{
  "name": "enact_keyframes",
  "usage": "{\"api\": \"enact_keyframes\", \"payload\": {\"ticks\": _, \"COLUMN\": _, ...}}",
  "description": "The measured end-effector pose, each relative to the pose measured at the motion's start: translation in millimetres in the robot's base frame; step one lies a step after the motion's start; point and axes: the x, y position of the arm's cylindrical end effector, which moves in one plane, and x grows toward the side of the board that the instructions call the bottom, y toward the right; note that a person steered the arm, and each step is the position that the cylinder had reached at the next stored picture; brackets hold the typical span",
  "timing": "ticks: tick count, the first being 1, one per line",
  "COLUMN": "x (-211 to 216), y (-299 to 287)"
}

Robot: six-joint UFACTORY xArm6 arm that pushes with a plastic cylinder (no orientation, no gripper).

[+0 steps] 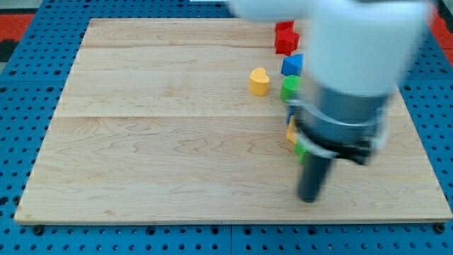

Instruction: Slide the green star and the yellow heart to the center of the board

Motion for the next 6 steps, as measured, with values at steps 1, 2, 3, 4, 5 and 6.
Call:
{"api": "enact_keyframes", "payload": {"ticks": 1, "x": -46.0, "y": 28.1}}
{"api": "enact_keyframes", "payload": {"ticks": 2, "x": -78.0, "y": -44.6}}
{"api": "enact_keyframes", "payload": {"ticks": 3, "x": -104.1, "y": -70.5}}
{"api": "enact_keyframes", "payload": {"ticks": 4, "x": -124.0, "y": -73.4}}
{"api": "enact_keyframes", "payload": {"ticks": 5, "x": -146.8, "y": -91.6}}
{"api": "enact_keyframes", "payload": {"ticks": 6, "x": -151.2, "y": -122.0}}
